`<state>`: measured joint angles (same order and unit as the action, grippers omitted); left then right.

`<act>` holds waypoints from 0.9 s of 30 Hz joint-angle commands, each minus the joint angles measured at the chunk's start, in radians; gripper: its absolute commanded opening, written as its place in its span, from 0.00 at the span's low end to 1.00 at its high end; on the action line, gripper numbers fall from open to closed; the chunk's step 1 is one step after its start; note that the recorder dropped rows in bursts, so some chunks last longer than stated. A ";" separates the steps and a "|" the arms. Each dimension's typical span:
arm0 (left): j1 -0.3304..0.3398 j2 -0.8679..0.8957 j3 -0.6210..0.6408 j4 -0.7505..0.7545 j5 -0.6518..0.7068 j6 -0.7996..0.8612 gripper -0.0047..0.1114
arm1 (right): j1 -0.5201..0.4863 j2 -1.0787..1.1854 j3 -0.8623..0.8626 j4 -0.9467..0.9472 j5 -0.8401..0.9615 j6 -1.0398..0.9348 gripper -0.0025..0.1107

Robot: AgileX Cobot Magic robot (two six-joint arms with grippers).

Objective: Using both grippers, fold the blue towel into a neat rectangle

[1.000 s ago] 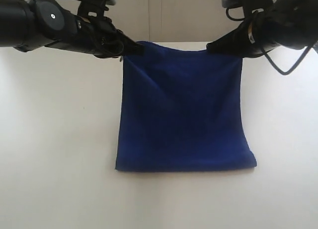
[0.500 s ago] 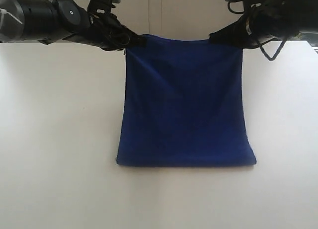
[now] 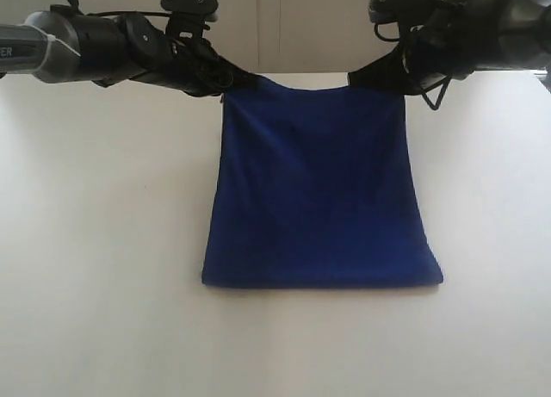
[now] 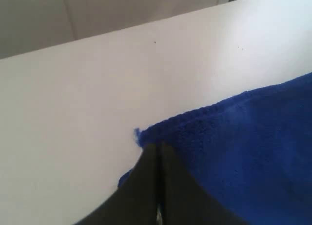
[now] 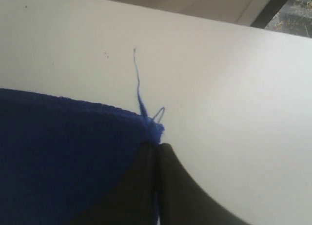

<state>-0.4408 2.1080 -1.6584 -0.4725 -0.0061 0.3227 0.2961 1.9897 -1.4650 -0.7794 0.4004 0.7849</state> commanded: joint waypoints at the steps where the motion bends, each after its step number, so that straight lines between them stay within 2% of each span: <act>1: 0.020 0.032 -0.048 -0.004 0.013 0.018 0.04 | -0.008 0.018 -0.026 -0.008 -0.001 0.004 0.02; 10: 0.020 0.126 -0.098 -0.004 0.024 0.014 0.04 | -0.034 0.116 -0.029 -0.011 -0.054 0.004 0.02; 27: 0.029 0.142 -0.098 -0.004 -0.017 0.044 0.04 | -0.047 0.194 -0.094 -0.049 -0.096 0.004 0.02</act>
<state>-0.4203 2.2452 -1.7512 -0.4725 -0.0186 0.3598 0.2584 2.1786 -1.5451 -0.8154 0.3068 0.7849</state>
